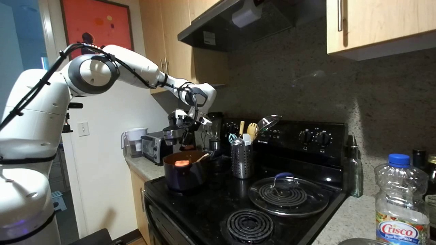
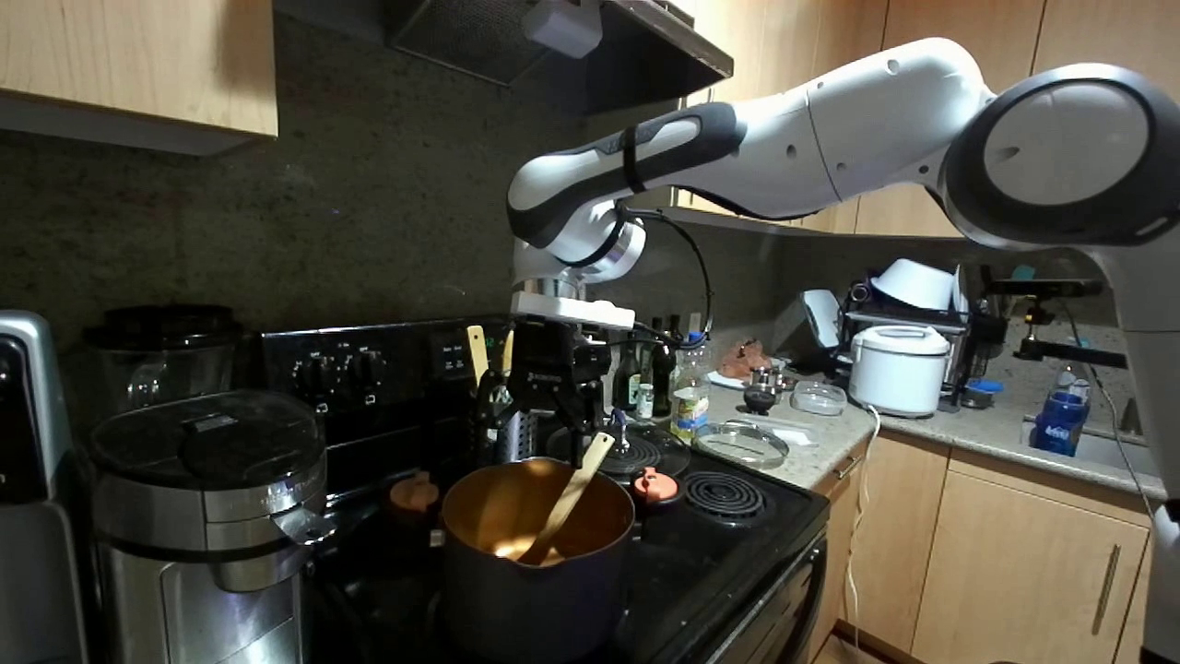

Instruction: Move the pot from the left plate to the right plate

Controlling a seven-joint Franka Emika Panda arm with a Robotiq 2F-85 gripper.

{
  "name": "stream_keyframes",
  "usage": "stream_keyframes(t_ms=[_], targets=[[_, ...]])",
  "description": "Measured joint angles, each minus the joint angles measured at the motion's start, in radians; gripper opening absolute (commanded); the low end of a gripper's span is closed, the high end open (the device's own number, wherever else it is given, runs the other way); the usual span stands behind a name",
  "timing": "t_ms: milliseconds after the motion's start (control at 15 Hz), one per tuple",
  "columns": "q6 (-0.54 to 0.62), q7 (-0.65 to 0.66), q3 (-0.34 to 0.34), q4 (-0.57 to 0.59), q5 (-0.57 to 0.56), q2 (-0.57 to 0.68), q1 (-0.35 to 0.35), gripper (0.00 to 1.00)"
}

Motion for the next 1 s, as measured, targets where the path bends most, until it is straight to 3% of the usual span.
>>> stream_keyframes(t_ms=[733, 1000], targets=[[0.0, 0.0, -0.002, 0.0, 0.0, 0.001, 0.0, 1.0], [-0.053, -0.079, -0.001, 0.001, -0.095, 0.003, 0.009, 1.0]])
